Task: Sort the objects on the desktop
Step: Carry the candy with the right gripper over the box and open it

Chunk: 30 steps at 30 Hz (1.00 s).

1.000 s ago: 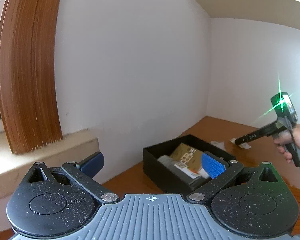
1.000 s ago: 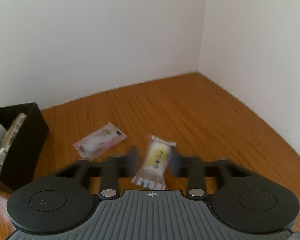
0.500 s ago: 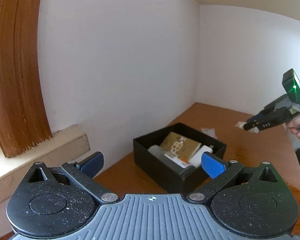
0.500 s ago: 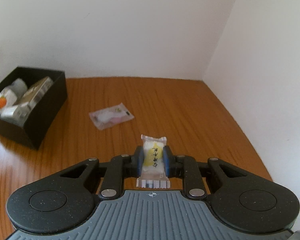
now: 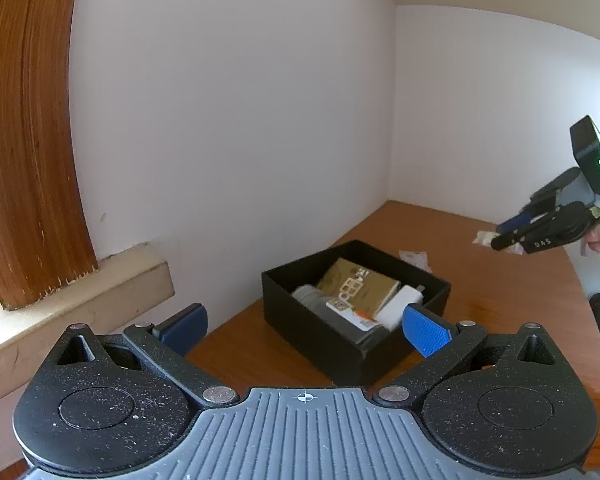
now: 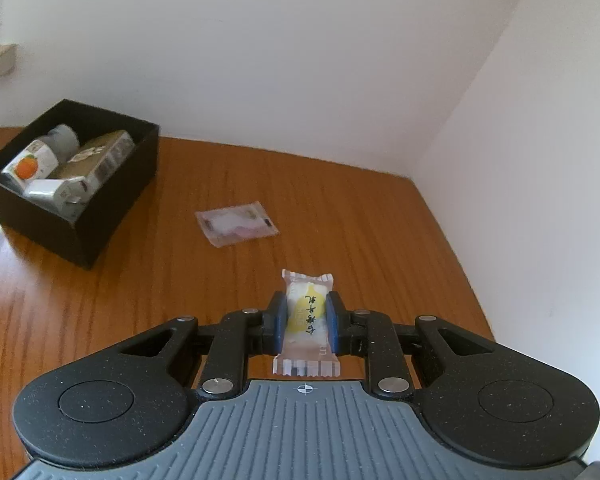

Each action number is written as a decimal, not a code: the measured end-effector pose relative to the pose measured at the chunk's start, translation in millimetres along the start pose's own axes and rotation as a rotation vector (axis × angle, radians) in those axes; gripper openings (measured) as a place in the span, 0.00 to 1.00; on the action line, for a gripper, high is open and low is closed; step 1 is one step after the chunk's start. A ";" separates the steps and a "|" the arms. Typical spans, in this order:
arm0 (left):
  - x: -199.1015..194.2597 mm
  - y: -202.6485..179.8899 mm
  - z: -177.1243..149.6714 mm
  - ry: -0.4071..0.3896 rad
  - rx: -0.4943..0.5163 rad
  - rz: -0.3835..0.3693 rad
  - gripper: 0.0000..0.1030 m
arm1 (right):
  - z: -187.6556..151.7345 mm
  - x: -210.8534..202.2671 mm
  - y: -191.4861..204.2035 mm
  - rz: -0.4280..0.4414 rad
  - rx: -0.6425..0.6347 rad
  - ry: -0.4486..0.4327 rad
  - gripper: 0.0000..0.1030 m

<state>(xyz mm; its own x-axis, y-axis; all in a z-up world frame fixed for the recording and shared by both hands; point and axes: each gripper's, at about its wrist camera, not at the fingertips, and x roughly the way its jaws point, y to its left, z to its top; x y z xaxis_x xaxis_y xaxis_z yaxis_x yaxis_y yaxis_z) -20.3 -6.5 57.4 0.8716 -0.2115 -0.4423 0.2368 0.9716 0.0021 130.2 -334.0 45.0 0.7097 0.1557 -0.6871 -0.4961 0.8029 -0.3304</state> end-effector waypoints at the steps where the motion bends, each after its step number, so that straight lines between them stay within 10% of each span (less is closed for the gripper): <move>1: 0.4 0.5 -0.2 0.001 0.000 0.001 1.00 | 2.3 -0.5 3.2 0.000 -0.014 -0.002 0.21; 30: 4.3 2.1 -4.1 0.027 0.006 0.015 1.00 | 66.4 -3.9 80.0 0.073 -0.190 -0.079 0.21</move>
<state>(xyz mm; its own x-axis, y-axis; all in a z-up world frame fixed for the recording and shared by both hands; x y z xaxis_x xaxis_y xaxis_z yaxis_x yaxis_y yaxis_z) -17.9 -5.0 51.8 0.8633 -0.1935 -0.4660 0.2259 0.9740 0.0142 121.0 -232.2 64.2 0.7014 0.2601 -0.6636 -0.6278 0.6664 -0.4023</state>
